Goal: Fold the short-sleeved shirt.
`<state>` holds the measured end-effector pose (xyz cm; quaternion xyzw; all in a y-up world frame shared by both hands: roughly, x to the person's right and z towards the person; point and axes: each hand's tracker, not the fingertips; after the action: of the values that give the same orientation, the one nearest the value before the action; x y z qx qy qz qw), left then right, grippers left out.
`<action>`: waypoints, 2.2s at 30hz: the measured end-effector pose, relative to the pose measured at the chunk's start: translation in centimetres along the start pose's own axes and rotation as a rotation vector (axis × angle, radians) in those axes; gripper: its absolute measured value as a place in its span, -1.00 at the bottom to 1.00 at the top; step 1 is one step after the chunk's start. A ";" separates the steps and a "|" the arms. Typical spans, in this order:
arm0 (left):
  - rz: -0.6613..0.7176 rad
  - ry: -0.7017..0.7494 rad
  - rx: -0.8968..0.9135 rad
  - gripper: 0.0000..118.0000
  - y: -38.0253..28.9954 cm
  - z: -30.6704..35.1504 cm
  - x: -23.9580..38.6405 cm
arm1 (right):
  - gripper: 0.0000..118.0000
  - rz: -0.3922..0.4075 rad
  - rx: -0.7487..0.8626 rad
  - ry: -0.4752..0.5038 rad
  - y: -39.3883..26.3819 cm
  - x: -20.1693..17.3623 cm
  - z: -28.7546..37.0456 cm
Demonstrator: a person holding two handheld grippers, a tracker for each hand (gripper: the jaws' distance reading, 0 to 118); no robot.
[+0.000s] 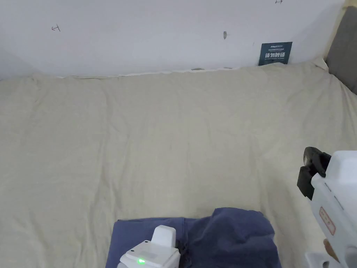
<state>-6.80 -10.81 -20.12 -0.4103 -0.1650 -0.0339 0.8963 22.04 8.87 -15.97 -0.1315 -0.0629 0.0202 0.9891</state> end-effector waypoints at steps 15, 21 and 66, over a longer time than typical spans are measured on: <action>0.178 -0.135 0.083 -1.00 3.4 4.5 -3.3 | -0.98 0.000 0.004 0.001 0.4 -0.4 0.6; 0.463 -0.272 0.077 -0.98 4.9 8.6 -12.9 | -0.98 0.009 0.016 0.028 1.0 -1.8 0.3; 0.509 0.029 0.002 -0.86 3.0 12.8 -25.5 | -0.98 0.021 0.028 0.119 2.0 -4.4 -0.1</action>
<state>-33.65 -1.20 -22.73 -0.4370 -0.0433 0.1873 0.8787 17.65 10.59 -17.09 -0.1195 -0.0025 0.0234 0.9926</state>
